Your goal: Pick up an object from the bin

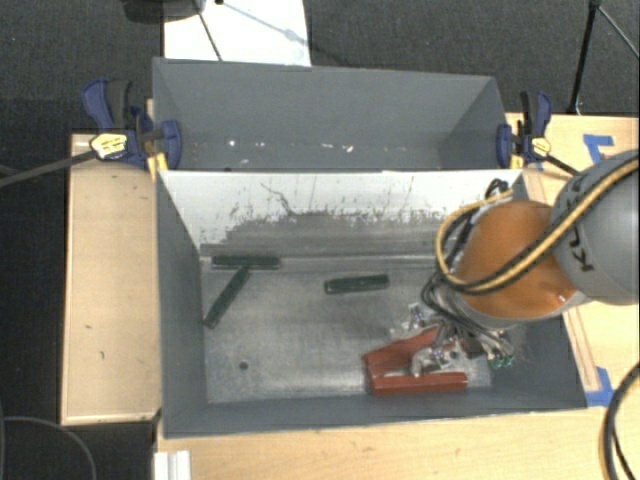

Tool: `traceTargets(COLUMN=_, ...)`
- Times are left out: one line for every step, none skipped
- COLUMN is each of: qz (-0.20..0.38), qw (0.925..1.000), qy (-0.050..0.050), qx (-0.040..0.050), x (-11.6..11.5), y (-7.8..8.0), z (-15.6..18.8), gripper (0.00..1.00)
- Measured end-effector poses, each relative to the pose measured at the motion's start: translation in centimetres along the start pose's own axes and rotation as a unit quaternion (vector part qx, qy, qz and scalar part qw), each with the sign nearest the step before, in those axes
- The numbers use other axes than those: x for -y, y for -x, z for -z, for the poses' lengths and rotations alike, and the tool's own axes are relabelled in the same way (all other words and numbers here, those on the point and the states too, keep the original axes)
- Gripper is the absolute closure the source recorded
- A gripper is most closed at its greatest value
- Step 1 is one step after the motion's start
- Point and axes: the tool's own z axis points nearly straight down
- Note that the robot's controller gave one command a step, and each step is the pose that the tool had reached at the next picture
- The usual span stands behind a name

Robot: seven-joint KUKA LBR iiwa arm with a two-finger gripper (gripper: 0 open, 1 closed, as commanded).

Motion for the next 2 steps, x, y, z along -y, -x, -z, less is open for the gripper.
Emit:
traceTargets(qz=0.001, qw=1.0000, qy=0.001, qx=-0.0031, x=0.0, y=-0.1, z=0.4, gripper=1.00)
traceTargets(qz=0.000, qw=0.9999, qy=0.003, qx=-0.0122, x=-0.1, y=-0.5, z=2.3, gripper=1.00)
